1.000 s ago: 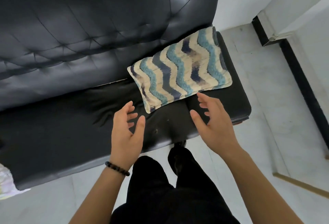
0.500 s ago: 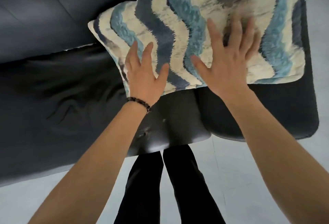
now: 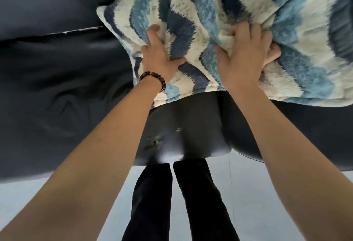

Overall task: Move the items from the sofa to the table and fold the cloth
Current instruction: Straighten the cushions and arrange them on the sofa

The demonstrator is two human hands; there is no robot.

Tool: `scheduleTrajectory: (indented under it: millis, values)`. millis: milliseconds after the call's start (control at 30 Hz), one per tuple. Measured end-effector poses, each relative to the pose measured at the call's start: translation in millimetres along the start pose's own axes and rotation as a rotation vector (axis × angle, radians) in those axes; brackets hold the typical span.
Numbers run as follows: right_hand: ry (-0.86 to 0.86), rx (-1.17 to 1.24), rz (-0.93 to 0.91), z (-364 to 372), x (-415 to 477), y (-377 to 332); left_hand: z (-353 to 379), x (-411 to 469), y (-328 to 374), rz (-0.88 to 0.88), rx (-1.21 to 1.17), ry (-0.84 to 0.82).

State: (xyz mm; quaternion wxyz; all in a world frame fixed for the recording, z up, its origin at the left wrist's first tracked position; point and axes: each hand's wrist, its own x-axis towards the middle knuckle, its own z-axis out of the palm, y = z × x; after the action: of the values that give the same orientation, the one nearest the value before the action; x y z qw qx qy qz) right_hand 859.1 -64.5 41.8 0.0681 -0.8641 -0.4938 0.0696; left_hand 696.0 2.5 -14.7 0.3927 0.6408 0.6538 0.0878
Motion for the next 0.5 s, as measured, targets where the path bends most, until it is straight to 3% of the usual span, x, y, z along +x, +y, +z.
scheduleTrajectory:
  millis: [133,300,500]
  values:
    - [-0.102,0.312,0.065,-24,-13,-17,-39,-32,-9,0.053,0.008,0.068]
    - [-0.214,0.635,-0.05,-27,-53,-69,-116,-77,-51,0.102,0.074,0.279]
    - [-0.089,0.754,-0.18,-20,-70,-174,-217,-77,-97,0.125,0.107,0.505]
